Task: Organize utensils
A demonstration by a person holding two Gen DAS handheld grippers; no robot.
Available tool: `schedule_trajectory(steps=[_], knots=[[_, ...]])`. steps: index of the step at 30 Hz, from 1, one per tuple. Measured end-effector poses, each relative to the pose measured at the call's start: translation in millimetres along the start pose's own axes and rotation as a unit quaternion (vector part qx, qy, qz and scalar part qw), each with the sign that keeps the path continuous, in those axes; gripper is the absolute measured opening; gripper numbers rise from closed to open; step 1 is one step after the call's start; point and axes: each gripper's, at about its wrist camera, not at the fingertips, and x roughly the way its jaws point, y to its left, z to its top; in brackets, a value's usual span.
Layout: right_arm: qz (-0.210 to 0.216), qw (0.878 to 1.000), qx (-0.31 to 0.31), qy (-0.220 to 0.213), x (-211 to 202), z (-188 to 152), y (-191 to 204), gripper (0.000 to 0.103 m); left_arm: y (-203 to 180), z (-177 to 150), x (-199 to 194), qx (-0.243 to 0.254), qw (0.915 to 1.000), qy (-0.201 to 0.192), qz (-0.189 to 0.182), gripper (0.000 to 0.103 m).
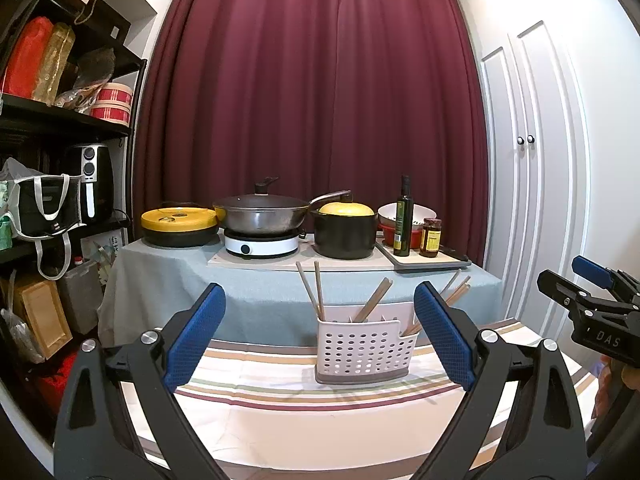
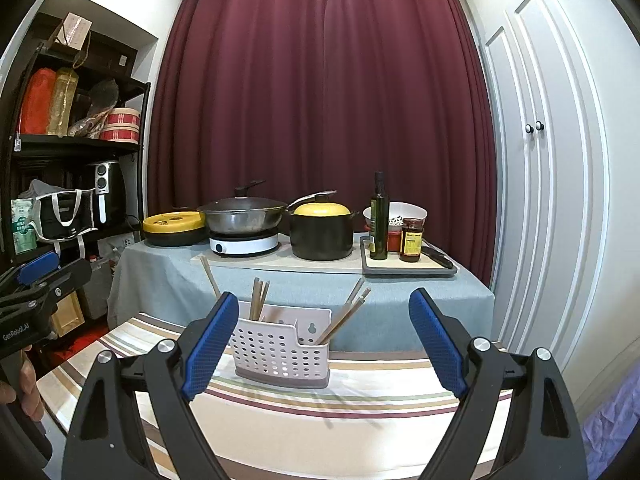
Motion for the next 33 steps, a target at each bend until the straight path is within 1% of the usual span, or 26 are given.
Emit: schedule_trajectory(steps=[8,12,23,30,33], knots=[[0.001,1.000,0.000,0.000,-2,0,1,0.084,-1,-2,-3,0.002,1.0000,0.002,0.001,0.093],[0.000,1.000,0.000,-0.001,-2,0,1,0.085,-1,-2,-3,0.001,1.0000,0.001,-0.002,0.097],[-0.001,1.000,0.000,-0.001,-2,0,1,0.085,-6,-2,-1,0.005,1.0000,0.001,-0.006,0.098],[0.000,1.000,0.001,0.003,-1,-1,-1,0.085,-9,-1,-1,0.007,1.0000,-0.002,0.005,0.098],[0.000,1.000,0.001,0.002,0,-1,-1,0.085,-11,-1,0,0.015,0.9999,0.003,-0.002,0.099]])
